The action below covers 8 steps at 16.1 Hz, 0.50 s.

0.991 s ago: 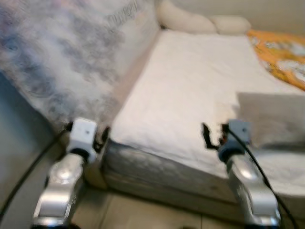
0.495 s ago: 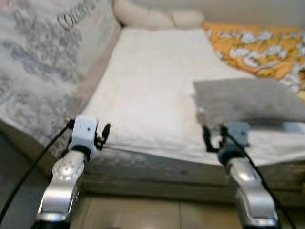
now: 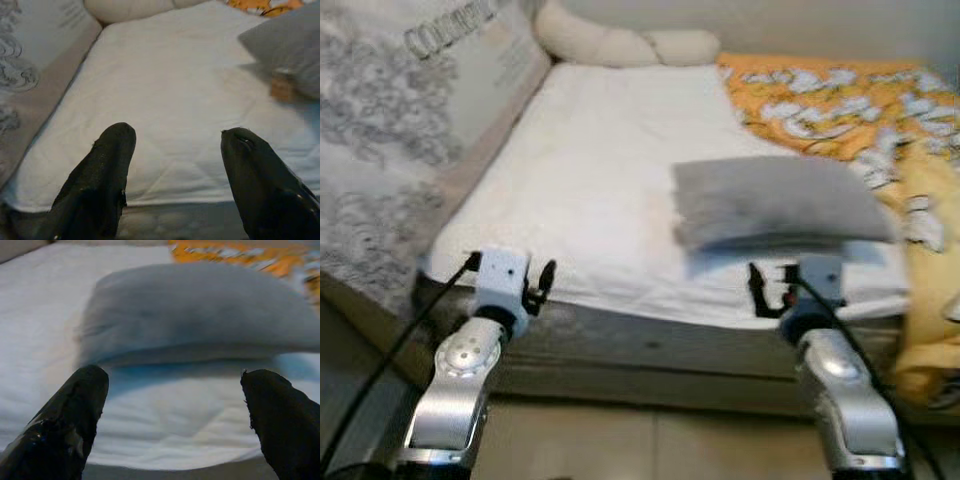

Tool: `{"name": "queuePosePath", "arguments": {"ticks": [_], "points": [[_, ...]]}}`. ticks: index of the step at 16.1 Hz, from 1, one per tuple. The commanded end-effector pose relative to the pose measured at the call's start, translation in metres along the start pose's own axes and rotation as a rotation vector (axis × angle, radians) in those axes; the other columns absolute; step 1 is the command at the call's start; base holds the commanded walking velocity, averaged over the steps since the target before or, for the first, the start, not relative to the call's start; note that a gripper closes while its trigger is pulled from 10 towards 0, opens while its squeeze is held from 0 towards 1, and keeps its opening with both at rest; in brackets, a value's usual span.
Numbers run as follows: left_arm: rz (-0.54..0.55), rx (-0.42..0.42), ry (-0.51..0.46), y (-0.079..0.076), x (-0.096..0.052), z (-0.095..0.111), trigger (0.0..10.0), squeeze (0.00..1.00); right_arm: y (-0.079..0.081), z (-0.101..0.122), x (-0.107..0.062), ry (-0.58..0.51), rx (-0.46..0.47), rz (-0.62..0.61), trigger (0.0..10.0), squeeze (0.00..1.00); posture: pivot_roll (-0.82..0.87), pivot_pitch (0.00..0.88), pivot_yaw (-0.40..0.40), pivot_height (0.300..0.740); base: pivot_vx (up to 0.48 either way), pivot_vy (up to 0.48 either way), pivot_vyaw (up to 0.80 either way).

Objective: Clean up the room

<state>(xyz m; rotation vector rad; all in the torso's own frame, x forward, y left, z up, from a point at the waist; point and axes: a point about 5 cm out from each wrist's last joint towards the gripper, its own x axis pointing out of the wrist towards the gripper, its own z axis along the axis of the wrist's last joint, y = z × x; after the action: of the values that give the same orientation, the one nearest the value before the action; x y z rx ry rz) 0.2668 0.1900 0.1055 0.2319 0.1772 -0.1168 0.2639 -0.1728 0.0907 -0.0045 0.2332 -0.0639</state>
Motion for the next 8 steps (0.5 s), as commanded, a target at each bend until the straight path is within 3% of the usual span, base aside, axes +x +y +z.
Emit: {"name": "queuePosePath", "arguments": {"ticks": [1,4,8], "points": [[0.026,0.018,-0.009,0.0086,-0.0002,0.0036,10.0,0.00,0.0081,0.0032,0.0020,-0.012,0.013,0.024,10.0,0.00,0.06,0.000,0.018,0.740,0.000,-0.405,0.00],[0.017,-0.015,-0.027,0.0075,0.0004,0.0061,10.0,0.00,0.0085,0.0027,0.0027,-0.010,0.015,0.021,10.0,0.00,0.06,0.000,0.021,0.740,0.000,-0.341,0.00],[-0.007,-0.024,-0.044,0.0033,0.0018,0.0107,10.0,0.00,0.0116,0.0044,0.0036,-0.018,-0.015,0.039,10.0,0.00,0.06,0.000,0.024,0.740,0.000,0.000,0.00]]}}
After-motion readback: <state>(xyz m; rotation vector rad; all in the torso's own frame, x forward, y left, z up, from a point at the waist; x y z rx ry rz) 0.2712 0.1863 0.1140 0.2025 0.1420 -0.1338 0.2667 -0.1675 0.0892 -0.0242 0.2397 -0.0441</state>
